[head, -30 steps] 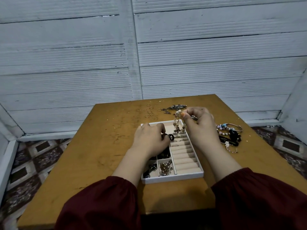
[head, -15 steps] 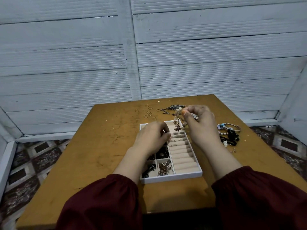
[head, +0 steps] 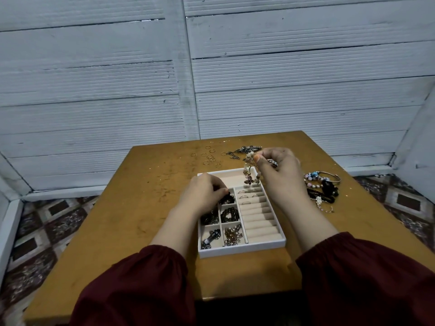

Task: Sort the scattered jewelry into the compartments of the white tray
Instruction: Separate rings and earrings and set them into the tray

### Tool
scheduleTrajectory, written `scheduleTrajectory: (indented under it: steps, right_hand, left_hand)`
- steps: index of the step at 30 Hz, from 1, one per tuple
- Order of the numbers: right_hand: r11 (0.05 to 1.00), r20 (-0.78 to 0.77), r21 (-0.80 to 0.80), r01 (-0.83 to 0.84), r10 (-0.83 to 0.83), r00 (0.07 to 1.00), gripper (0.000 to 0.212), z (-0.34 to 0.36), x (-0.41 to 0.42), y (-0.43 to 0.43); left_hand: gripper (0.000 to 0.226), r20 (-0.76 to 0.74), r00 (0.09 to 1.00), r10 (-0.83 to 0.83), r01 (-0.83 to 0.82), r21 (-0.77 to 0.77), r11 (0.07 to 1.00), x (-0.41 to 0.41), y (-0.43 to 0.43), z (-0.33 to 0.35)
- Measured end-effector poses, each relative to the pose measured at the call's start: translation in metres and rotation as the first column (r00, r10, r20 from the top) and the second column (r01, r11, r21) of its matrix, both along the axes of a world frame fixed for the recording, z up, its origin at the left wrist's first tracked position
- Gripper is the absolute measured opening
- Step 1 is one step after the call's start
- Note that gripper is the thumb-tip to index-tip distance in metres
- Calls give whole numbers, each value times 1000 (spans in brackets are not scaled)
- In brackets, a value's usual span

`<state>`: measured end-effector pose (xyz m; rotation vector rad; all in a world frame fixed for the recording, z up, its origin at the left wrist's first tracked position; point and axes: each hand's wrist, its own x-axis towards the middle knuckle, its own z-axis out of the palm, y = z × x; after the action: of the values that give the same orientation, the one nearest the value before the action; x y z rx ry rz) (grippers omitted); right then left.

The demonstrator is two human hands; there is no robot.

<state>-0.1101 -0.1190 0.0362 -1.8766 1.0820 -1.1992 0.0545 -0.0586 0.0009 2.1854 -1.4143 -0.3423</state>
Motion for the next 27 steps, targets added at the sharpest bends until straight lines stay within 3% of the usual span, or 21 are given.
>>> scheduleTrajectory:
  steps: [3,7,15,27]
  right_hand:
    - [1000,0,0,5,-5,1000,17,-1,0,-1]
    - [1000,14,16,2,-3,1000,21,-2,1,-1]
    - [1000,-15,7,-6,7,1000,8,-3,4,0]
    - [1000,-11,14,-14,14,1000,9,0,4,3]
  left_hand:
    - [2,12,1000,-15,15,0,1000,-2,-1,-2]
    - [8,69,998,-10,12,-30,999,-3,-1,-4]
    - [18,386,922,31,8,-99,995,-9,2,-1]
    - [20,353,934,-49,68,-41,997,-9,2,1]
